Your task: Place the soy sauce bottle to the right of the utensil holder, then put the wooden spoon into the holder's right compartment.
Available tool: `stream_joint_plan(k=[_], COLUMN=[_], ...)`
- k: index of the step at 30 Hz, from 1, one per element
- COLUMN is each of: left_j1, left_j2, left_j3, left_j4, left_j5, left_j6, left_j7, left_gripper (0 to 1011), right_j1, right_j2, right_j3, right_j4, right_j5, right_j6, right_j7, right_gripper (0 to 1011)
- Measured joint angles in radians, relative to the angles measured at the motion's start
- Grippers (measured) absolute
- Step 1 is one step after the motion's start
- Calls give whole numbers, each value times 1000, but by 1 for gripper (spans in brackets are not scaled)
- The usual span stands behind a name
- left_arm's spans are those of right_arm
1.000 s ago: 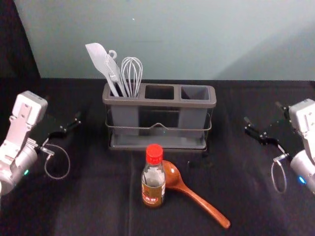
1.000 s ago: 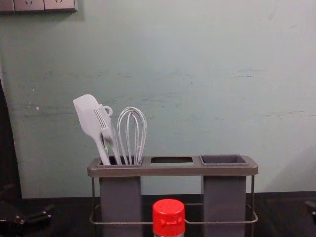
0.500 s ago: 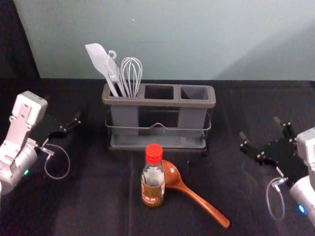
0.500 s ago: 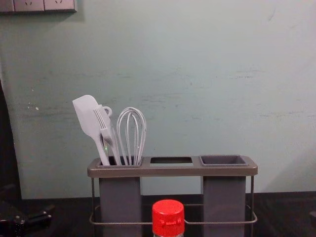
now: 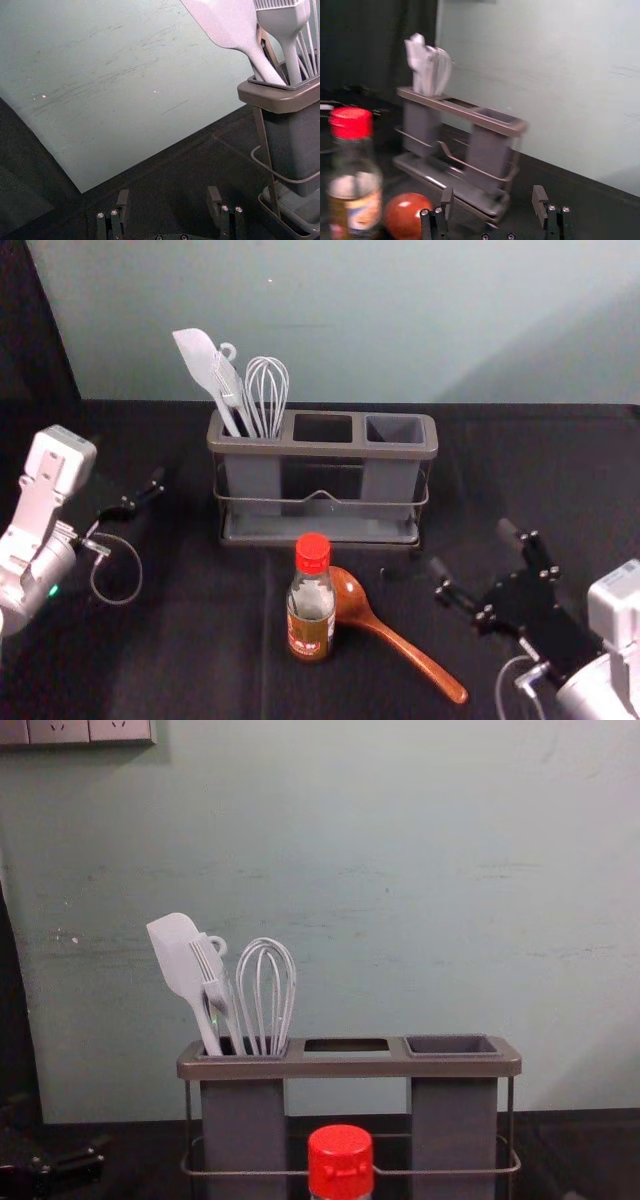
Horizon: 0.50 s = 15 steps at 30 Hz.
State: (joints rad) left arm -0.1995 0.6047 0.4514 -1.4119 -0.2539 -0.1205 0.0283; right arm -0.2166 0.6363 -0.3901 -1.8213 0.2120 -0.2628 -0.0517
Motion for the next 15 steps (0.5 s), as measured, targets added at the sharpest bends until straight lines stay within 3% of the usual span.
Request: stream_joint_plan(k=[15], left_j1=[0], left_j2=[0], left_j3=[0], left_j4=[0], left_j5=[0], left_j6=[0], left_j7=[0], left_gripper=[1000], right_j1=[-2], right_j2=[-40], right_j3=[-58], right_j4=[-54], right_j5=[64], right_j6=[-23], right_j7=[163], right_gripper=[1004])
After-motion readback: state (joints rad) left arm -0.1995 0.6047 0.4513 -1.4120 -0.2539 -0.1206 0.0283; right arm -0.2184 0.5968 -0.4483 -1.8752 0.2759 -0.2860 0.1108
